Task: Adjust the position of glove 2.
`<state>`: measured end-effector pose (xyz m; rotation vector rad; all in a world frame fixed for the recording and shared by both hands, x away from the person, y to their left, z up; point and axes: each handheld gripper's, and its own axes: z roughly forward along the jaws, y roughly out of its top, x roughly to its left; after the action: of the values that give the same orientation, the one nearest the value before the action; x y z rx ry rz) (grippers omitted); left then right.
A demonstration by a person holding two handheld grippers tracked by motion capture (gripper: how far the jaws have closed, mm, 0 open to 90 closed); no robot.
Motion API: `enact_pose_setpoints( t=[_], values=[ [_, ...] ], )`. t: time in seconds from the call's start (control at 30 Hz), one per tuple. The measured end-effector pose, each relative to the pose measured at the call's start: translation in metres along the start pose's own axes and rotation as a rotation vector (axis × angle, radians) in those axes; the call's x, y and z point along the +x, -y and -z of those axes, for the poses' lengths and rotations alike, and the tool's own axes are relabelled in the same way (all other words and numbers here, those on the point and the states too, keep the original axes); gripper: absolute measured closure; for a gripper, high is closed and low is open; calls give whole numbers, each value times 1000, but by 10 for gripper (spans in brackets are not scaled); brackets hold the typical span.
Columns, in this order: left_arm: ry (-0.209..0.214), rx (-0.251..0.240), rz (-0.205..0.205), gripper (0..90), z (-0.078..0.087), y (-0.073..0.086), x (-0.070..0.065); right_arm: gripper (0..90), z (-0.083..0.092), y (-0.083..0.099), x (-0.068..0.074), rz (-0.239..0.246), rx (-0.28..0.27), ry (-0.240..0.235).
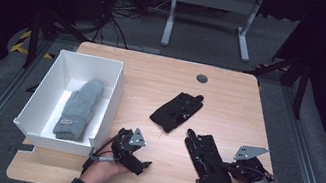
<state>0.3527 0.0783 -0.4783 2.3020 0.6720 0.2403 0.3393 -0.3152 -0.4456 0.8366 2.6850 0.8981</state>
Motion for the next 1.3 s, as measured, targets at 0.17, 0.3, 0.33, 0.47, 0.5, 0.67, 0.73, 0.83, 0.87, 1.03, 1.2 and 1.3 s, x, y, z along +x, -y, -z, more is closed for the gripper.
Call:
enact_pose_setpoints(
  t=[0.17, 0.3, 0.33, 0.47, 0.5, 0.67, 0.73, 0.83, 0.87, 1.03, 1.2, 1.3],
  values=[
    [0, 0, 2, 0, 0, 0, 0, 900, -3, -1, 18, 30, -2, -48],
    [-4, 12, 5, 1, 0, -2, -1, 900, -1, -2, 20, 42, -12, -45],
    [-7, 24, 12, 2, 0, -3, -1, 857, 1, -2, 18, 37, -36, -36],
    [-10, 37, 11, 78, 0, -10, -2, 702, 10, 1, 6, -13, -101, 38],
    [-16, 40, 20, 91, 1, -11, -3, 672, 11, 3, 3, -28, -114, 49],
    [7, 14, 36, 262, 1, -25, 3, 422, 10, 11, -13, -94, -157, 132],
    [12, 9, 41, 378, 0, -33, 6, 388, 7, 15, -20, -109, -158, 157],
    [16, 12, 35, 493, -1, -41, 10, 359, 5, 18, -25, -120, -163, 180],
    [14, 2, 38, 627, -2, -45, 12, 332, 4, 20, -29, -136, -167, 188],
    [30, 3, 48, 876, -8, -70, 27, 317, 0, 24, -34, -157, -158, 188],
    [51, -9, 64, 900, -17, -93, 46, 308, -2, 27, -35, -164, -167, 187],
    [51, -18, 73, 900, -26, -105, 58, 303, -2, 28, -37, -165, -167, 185]
  ],
)
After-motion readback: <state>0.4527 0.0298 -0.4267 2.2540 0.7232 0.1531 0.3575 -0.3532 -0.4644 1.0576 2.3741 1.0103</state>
